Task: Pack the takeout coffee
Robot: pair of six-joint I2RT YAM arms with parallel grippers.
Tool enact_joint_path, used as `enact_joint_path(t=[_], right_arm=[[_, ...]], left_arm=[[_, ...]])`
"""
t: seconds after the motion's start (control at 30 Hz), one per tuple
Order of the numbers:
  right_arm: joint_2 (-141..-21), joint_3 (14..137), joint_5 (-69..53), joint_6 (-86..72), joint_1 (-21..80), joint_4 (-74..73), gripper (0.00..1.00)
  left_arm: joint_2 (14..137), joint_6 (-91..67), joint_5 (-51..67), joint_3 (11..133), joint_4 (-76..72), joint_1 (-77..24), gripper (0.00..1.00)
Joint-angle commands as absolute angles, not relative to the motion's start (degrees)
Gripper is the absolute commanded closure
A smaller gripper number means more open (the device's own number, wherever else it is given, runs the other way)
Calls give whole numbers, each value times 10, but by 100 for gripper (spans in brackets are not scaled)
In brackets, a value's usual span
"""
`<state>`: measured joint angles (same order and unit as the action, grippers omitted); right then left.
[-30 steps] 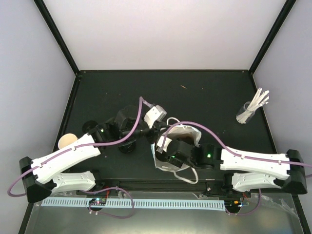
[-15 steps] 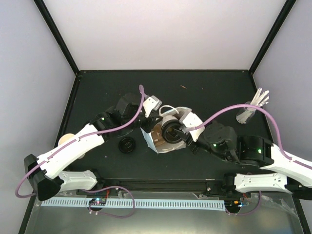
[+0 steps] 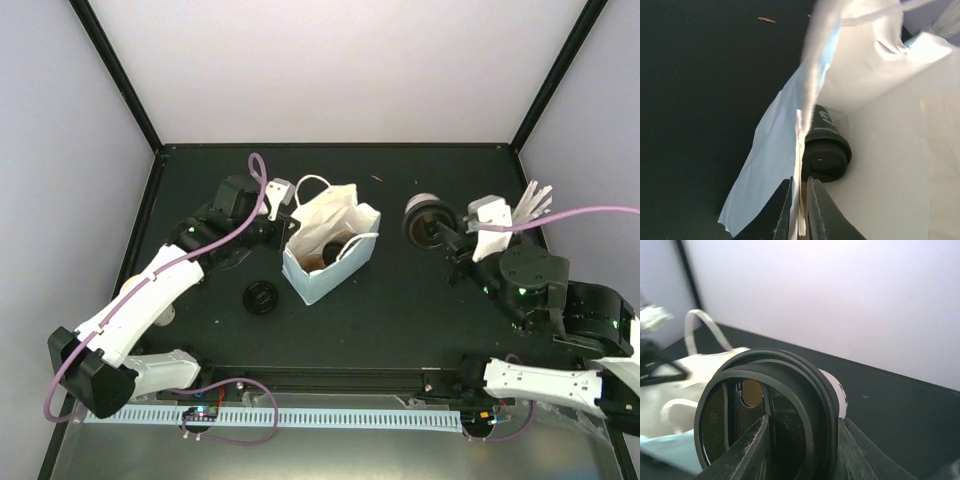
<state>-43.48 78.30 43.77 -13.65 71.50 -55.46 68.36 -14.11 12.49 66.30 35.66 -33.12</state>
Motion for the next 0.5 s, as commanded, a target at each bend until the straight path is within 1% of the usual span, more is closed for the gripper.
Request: enact_joint_path(t=[0.0, 0.1, 0.23, 0.27, 0.33, 0.47], right_arm=[[-458, 790, 394, -144, 604, -582, 80], [-505, 765, 315, -177, 493, -600, 82], [-529, 681, 149, -201, 334, -539, 88], [-528, 654, 104, -207, 307, -514, 89], [-526, 605, 39, -221, 264, -461, 88], [-542, 531, 0, -254, 231, -402, 86]], left_arm=[[677, -152, 151, 676, 391, -296, 92], [671, -149, 162, 677, 400, -279, 92], [655, -146, 180, 669, 394, -270, 92], [651, -145, 185, 666, 392, -270, 92], [645, -142, 197, 661, 385, -268, 92], [640, -130, 231, 653, 375, -268, 92]])
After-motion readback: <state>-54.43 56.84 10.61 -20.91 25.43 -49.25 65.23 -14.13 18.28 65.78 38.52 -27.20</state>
